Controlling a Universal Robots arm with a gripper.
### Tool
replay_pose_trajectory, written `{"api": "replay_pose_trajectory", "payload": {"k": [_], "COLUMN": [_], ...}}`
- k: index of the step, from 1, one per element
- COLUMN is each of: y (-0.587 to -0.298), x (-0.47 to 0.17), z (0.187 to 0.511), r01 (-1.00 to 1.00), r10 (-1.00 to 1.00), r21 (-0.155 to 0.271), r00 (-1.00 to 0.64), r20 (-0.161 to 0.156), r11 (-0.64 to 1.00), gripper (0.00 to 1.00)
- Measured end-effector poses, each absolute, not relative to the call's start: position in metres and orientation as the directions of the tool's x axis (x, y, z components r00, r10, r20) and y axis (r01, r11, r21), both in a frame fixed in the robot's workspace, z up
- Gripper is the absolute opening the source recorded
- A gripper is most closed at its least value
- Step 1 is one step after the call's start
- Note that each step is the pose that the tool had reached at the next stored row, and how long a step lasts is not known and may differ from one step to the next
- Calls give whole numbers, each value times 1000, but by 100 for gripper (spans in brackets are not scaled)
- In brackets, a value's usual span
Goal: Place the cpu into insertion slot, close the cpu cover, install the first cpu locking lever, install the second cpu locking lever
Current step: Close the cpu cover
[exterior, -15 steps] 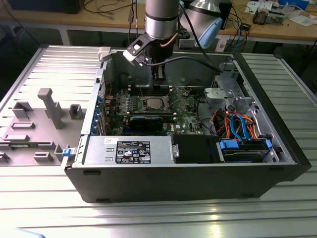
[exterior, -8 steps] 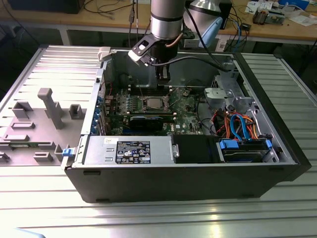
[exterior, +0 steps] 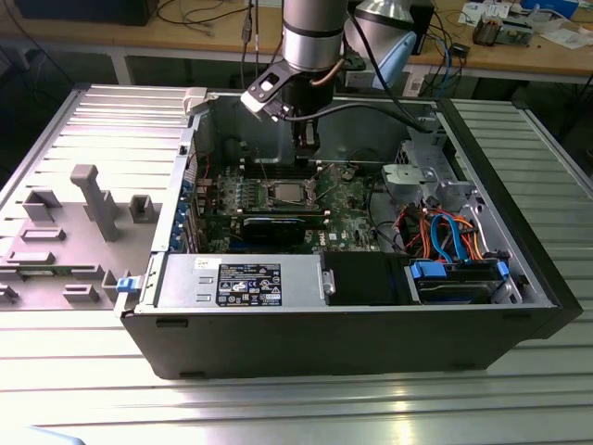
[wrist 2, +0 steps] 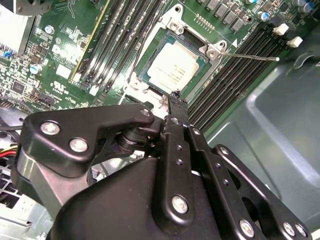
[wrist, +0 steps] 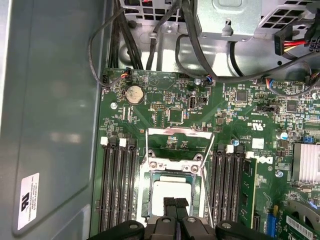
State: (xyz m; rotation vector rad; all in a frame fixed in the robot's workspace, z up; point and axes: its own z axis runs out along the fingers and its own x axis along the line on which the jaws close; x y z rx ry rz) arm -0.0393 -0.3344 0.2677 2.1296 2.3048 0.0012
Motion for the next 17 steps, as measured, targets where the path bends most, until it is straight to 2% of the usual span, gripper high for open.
{"api": "replay_pose_trajectory", "payload": {"k": [17], "y": [-334], "x": [-38], "z": [271], "r01": [997], "r10": [997], "r21": [3], "r00": [-79], "r20": [-2], "r11": [79], "gripper": [11]}}
